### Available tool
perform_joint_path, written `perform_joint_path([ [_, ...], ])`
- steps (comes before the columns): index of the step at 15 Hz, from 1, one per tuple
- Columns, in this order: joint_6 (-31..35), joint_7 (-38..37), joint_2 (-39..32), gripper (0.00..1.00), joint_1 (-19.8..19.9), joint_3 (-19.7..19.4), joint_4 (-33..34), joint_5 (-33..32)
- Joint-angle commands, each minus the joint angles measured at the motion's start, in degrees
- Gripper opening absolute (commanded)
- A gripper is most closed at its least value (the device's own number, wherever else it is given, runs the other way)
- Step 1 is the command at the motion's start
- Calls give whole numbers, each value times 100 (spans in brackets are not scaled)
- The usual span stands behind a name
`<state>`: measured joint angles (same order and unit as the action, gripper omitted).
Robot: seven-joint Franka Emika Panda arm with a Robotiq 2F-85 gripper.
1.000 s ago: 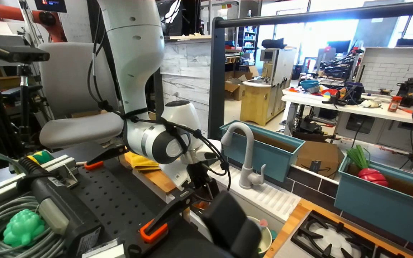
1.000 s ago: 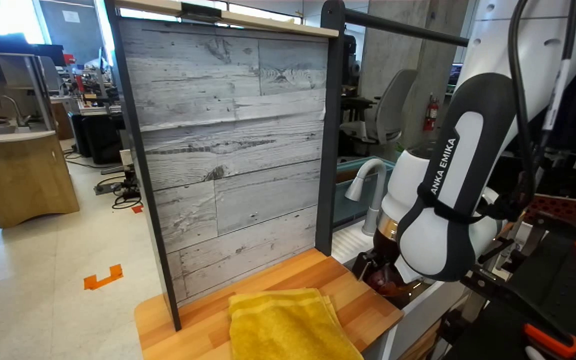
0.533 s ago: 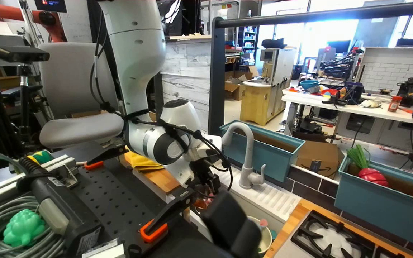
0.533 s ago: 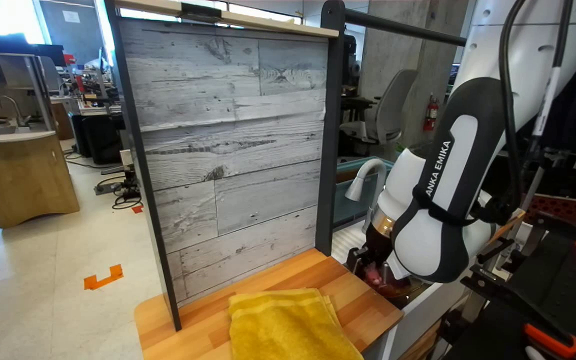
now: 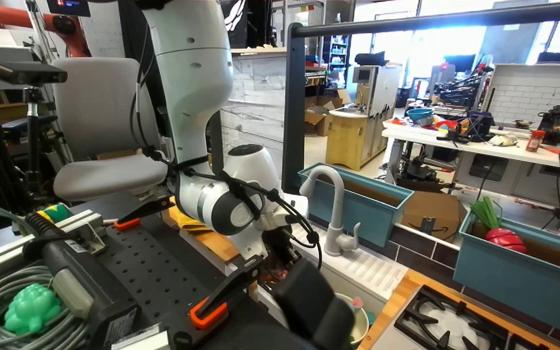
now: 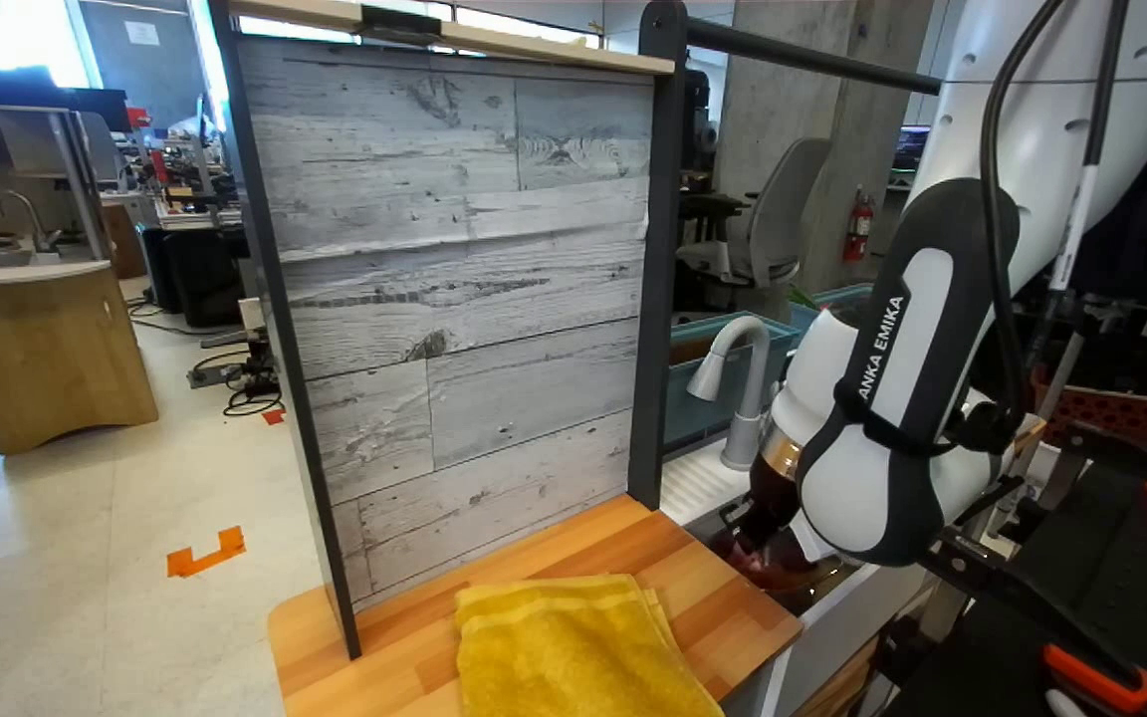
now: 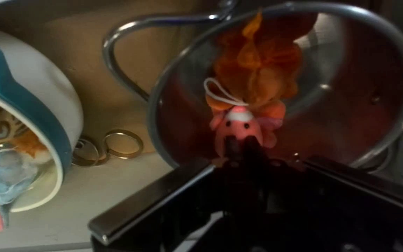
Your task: Wipe the counter with the towel, then remove the plushies from the sink and put some of them on the counter and some on the stove
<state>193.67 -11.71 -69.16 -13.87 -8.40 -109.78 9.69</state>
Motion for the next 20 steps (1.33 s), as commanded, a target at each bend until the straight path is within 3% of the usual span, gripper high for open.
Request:
perform_joint_path([
  [1,-46,186,149,2,125,108,-160,46],
  [3,-147,297,529,2,122,177,-570,-48],
  [7,298,669,1338,2,436,676,-1444,-394],
  [10,1315,732,1938,2,941,1451,-2226,-849],
  [12,1722,599,2164,2,1066,1825,-2523,-1036],
  [15,1592,437,2230,2,1011,2246,-2196,-1049],
  [19,1589,324,1982,2,770,2311,-1370,-872],
  [20,1636,316,1954,33,684,2232,-1241,-802],
])
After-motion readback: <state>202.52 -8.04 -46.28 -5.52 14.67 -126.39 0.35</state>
